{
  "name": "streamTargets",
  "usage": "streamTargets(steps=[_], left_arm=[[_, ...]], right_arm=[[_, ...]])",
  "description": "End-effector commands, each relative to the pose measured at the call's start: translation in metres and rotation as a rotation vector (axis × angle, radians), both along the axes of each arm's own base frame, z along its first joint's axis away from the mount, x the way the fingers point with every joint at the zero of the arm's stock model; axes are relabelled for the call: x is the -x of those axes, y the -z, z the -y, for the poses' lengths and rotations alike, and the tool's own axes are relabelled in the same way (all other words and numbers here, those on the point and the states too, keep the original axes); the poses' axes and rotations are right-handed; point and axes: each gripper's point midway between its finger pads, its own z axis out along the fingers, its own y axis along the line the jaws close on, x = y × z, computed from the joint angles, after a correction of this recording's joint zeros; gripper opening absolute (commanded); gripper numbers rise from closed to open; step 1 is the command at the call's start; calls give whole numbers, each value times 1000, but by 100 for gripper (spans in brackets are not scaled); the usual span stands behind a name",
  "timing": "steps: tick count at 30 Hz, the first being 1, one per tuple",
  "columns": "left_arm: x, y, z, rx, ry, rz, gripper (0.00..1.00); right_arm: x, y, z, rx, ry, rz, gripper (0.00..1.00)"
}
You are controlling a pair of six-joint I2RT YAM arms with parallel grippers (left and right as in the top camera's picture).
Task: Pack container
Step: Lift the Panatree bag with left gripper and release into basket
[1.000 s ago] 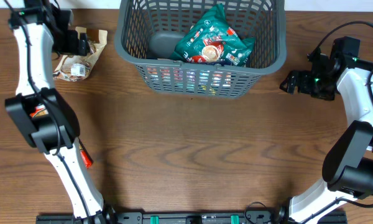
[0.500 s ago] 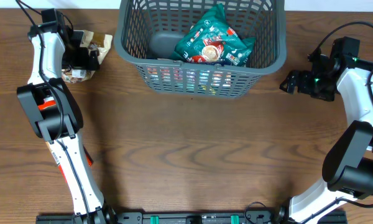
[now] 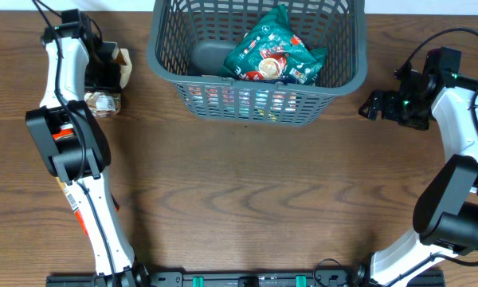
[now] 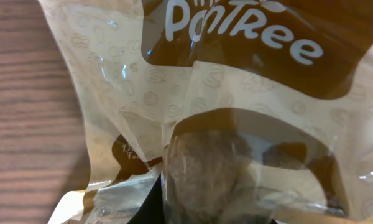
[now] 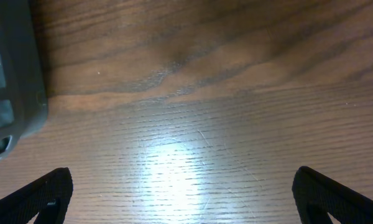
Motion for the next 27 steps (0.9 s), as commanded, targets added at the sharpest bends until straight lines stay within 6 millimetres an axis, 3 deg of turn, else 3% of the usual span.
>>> streamTargets(steps=[1,6,14,19,23,27], left_arm=[[-6,-68,18,12,2,122,6],[4,-164,27,-10,0,296,6],[51,-304,42,-40,7,583,6],[79,-361,104,22,239,734,6],[90,-381,166,-18,527,821,6],[88,-396,226,-118,771,925,6]], right_arm=[[2,0,0,14,13,-11,99],[3,0,0,14,12,-14,99],[1,-1,0,25,-20,-4,99],[0,-1,1,27,-20,1,99],[-1,-1,1,29,-27,8,99],[-1,-1,1,29,-27,5,99]])
